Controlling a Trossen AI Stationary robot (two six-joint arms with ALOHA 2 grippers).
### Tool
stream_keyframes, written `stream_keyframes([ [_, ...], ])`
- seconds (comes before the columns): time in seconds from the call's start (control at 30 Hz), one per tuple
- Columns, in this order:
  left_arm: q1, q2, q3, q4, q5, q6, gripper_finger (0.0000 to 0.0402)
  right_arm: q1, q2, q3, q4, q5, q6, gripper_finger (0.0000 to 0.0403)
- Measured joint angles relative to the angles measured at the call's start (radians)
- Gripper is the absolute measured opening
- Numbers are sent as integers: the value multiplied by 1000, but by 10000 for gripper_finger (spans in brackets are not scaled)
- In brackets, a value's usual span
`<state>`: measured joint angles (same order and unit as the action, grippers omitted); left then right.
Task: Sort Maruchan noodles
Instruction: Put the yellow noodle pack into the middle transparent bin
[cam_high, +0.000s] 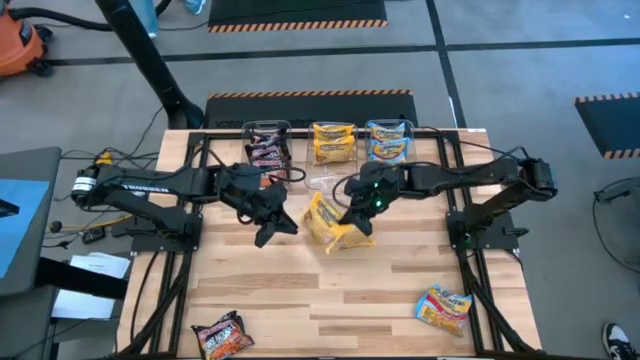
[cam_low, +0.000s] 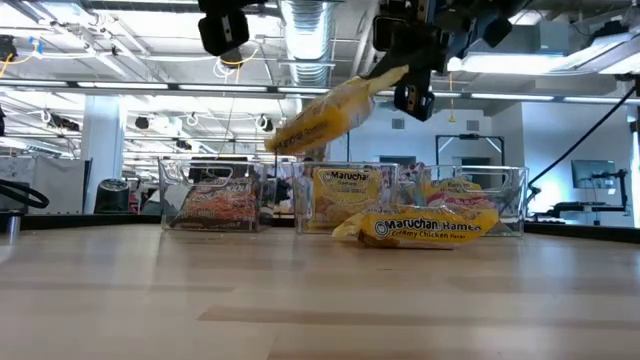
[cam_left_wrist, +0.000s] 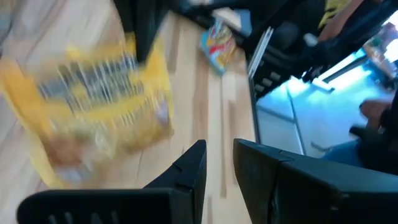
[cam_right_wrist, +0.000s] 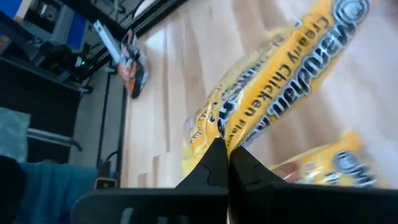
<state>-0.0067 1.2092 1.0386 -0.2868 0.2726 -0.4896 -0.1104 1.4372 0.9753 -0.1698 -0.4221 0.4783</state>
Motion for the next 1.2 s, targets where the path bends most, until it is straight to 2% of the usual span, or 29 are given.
stream_keyframes([
  [0.33, 23, -27, 0, 6, 3, 24, 67, -177, -69, 19, -63, -23, -166, 3],
  [0.7, 161, -90, -1, -31, 18, 115, 66, -348, -58, 183, -170, -23, -486, 3],
  [1.2, 329, -131, 0, -46, 43, 142, 66, -520, -39, 217, -171, 34, -848, 3],
])
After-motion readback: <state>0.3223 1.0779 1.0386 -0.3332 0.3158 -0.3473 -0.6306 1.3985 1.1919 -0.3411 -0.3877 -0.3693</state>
